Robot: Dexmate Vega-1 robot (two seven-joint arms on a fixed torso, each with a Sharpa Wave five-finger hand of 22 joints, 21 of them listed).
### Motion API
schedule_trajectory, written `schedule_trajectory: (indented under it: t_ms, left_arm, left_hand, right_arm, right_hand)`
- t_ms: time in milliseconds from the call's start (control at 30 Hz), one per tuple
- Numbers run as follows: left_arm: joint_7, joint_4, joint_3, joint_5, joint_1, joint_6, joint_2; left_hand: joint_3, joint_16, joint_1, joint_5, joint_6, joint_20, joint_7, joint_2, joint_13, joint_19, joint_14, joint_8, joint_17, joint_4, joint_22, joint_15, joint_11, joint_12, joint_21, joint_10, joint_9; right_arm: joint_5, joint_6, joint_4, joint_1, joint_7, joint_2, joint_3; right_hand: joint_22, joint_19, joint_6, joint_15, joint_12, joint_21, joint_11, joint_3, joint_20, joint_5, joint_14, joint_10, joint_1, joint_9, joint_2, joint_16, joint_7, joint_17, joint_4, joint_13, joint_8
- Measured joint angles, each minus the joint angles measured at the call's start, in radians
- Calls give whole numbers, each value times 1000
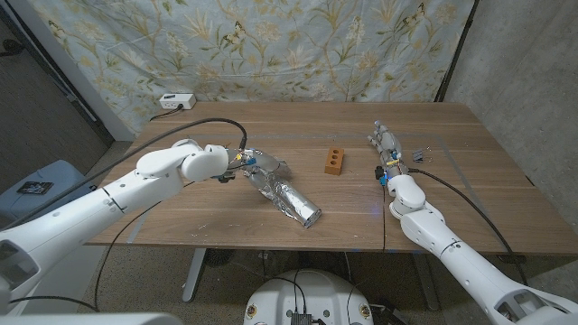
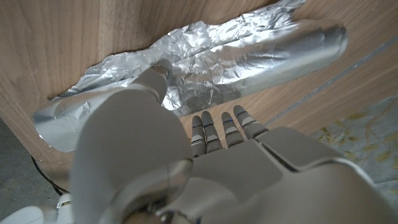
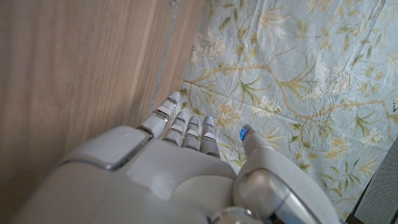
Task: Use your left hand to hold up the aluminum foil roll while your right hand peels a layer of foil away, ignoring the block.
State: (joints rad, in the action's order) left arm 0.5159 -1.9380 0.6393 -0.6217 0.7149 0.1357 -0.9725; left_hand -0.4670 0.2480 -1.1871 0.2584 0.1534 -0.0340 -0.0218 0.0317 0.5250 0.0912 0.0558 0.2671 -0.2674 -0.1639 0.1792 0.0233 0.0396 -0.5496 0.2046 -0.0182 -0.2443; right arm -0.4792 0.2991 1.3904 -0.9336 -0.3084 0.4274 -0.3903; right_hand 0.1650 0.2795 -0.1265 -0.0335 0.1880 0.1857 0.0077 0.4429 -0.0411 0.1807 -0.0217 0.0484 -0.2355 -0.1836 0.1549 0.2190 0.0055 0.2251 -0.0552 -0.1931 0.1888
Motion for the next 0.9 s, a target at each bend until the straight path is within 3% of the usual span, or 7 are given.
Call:
schedule_trajectory:
  t_ms: [900]
  left_arm:
    - [62,23,44,16,-40,15,43]
  left_hand:
    - [44,37,-24,-4,99,4,17,2,53,29,59,56,-37,3,5,-24,20,-84,8,-66,-23]
  right_arm:
    - [-19,4,16,-34,-5,20,25]
  right_hand:
    - [0,0,0,0,0,0,1,0,0,0,0,1,0,0,0,0,0,0,0,0,0]
